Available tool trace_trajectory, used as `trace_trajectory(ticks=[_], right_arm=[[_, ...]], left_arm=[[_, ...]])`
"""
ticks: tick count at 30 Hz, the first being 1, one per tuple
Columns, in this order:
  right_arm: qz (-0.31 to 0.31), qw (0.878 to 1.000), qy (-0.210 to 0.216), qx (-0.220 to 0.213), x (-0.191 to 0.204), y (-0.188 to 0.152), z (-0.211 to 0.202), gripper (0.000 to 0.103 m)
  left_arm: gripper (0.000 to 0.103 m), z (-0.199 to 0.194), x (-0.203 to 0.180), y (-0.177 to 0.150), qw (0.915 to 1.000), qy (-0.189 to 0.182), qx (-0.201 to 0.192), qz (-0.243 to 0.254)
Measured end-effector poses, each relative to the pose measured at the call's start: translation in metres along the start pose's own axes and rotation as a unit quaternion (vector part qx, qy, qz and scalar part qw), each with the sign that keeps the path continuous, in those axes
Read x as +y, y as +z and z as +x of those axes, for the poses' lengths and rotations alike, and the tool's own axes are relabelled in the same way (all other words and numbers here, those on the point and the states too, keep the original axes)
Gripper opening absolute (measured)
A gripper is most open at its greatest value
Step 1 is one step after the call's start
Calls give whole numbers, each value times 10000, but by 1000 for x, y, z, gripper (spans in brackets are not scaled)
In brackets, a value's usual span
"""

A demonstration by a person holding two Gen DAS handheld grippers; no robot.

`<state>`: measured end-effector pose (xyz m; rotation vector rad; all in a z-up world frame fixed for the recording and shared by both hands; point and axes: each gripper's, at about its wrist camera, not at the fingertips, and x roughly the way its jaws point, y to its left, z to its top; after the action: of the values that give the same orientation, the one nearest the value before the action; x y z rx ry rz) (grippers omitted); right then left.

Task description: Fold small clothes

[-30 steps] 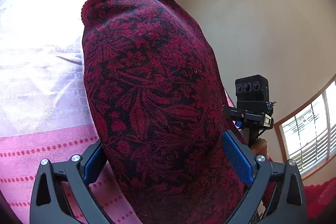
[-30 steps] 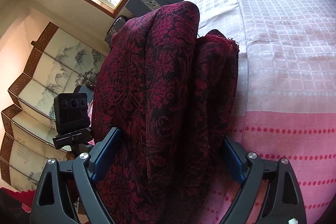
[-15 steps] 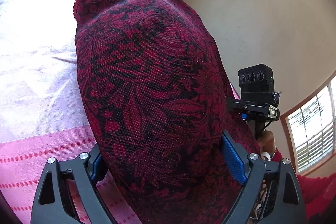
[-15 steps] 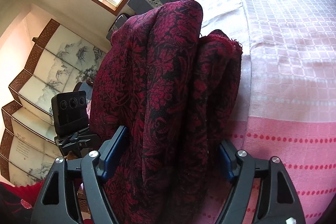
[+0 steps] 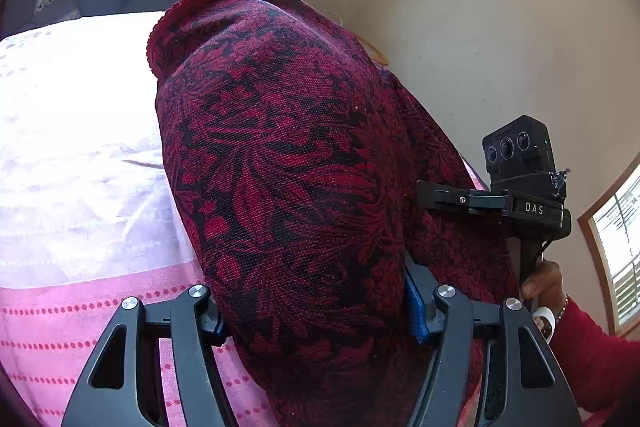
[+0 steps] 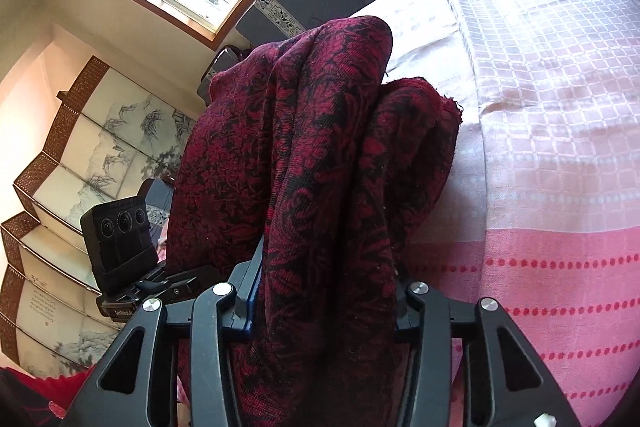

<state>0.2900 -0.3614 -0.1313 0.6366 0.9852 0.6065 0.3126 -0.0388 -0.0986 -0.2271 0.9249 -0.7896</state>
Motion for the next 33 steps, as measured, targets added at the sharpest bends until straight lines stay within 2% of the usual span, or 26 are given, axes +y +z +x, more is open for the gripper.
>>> trace_trajectory(ticks=[7,14,22,28,33], right_arm=[[-144,9991,199,-338,27,6,0,39],[-260,9982,348,-421,49,15,14,39],[-426,9970,483,-438,69,33,32,39],[-444,9963,587,-436,69,38,49,39],[-440,9961,640,-427,48,30,51,39]], left_arm=[[63,-31,-8,-1,9983,418,-355,211],[63,-50,-13,-2,9948,777,-592,289],[63,-78,3,-2,9894,1133,-833,369],[63,-88,12,4,9854,1386,-897,422],[63,-90,20,12,9827,1536,-933,446]])
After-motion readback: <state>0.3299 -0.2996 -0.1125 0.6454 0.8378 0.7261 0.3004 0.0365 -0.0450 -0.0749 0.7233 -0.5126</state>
